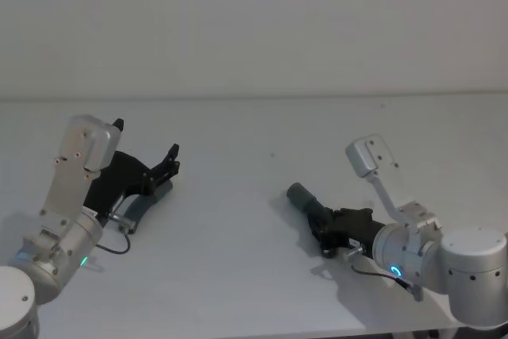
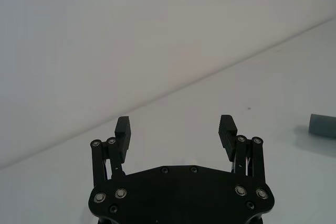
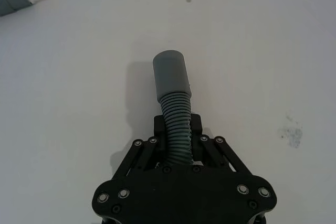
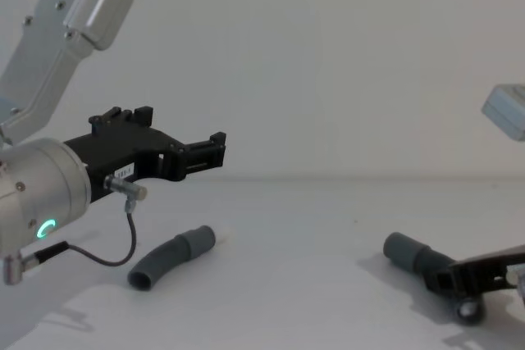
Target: Use both hands to pick up one end of the pipe from the table, align the ends, and insert them.
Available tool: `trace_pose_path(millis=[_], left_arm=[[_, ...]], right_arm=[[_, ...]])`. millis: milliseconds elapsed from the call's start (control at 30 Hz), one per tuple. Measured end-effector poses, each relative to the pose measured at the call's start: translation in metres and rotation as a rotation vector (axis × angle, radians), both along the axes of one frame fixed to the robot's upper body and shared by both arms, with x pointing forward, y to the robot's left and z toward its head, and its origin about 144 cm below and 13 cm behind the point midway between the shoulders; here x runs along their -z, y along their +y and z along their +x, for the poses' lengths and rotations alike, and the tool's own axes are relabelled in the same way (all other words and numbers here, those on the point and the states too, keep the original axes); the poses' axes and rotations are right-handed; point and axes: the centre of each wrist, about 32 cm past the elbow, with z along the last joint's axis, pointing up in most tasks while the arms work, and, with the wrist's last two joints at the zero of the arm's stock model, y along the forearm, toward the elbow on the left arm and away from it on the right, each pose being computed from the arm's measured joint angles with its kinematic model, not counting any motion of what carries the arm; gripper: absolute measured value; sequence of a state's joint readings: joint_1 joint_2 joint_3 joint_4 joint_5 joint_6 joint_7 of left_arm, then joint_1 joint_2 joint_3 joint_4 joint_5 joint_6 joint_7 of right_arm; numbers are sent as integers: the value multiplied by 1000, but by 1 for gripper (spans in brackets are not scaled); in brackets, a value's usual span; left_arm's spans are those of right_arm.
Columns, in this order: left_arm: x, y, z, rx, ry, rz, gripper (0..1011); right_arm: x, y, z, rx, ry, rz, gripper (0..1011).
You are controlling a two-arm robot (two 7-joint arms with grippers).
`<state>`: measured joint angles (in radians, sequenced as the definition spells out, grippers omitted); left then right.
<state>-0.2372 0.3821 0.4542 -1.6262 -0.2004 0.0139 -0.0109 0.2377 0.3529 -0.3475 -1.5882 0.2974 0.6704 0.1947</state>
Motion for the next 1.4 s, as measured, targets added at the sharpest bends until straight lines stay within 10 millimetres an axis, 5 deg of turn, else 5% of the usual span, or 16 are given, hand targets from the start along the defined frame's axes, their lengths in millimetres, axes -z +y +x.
trace_pose_path(millis=[367,933,1400], left_arm=[[0,0,0,0,0,0,1002],[0,0,0,0,0,0,1002],[0,0,0,0,0,0,1001]], right_arm=[[-19,-2,2,-42,-106,3,224],[-78,-10,12,-184,-341,34,214],[-92,-22,23,-399,-371,-39,214]])
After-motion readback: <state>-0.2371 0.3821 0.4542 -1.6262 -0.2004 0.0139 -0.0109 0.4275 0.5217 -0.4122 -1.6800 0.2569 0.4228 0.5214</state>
